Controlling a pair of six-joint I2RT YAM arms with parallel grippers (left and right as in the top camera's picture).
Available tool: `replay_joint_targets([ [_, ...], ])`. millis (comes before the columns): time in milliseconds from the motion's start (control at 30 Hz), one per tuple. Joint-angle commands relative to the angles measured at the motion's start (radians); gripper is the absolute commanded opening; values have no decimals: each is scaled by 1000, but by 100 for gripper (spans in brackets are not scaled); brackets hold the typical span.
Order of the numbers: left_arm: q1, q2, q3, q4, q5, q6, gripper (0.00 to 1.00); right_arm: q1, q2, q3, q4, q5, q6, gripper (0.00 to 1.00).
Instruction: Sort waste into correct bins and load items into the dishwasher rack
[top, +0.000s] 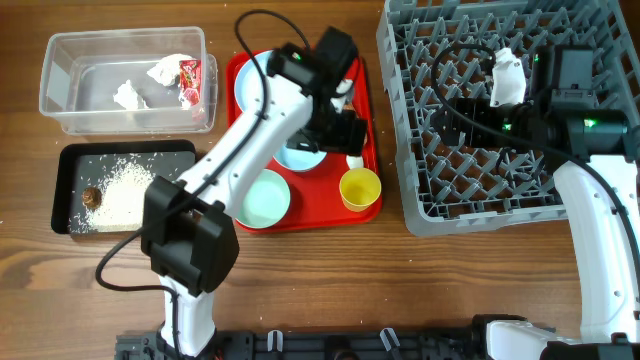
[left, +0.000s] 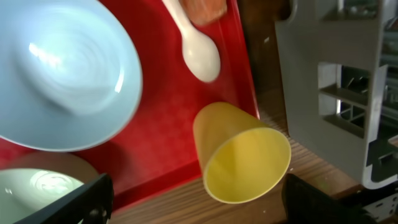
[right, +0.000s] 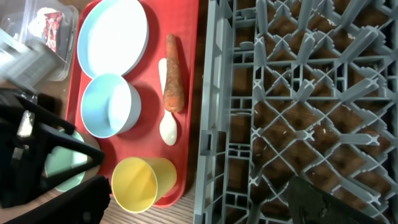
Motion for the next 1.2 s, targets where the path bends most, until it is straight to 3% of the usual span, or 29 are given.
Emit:
replay_joint_targets([
  [0, -84, 5, -95, 23, -84, -135, 82, 3, 10, 17, -5, 7, 8, 93],
  [100, -128, 5, -181, 64, -125, -174, 76, 3, 10, 16, -3, 7, 8, 93],
  [167, -133, 5, -240, 117, -134, -181, 62, 3, 10, 16, -7, 7, 8, 94],
  [233, -128, 5, -258, 136, -134, -181, 44, 3, 10, 16, -13, 7, 8, 94],
  [267, -125, 5, -258, 144, -134, -181, 21, 3, 10, 15, -13, 7, 9, 93],
  [300, -125, 5, -258, 158, -134, -181, 9, 3, 10, 15, -13, 7, 10, 93],
  [333, -125, 5, -259, 175, -134, -181, 4, 3, 10, 15, -13, 7, 10, 94],
  [467, -117, 1, -258, 193, -121, -180, 4, 3, 10, 15, -23, 7, 11, 93],
  [533, -69, -44, -254, 168, -43, -171, 4, 3, 10, 15, -16, 3, 34, 93],
  [667, 222, -280, -254, 191, 299, -63, 4, -3, 10, 15, 28, -179, 35, 93],
  [800, 429, -310, -257, 250, 852, 160, 4, 28, 11, -10, 204, -508, 39, 93],
  [867, 436, -293, -257, 288, 1033, 250, 4, 77, 15, -51, 362, -615, 107, 94],
  [1033, 434, -289, -257, 320, 1223, 431, 4, 135, 28, -52, 502, -765, 113, 100],
  [1167, 431, -289, -257, 367, 1290, 430, 4, 151, 37, -52, 578, -912, 86, 100],
])
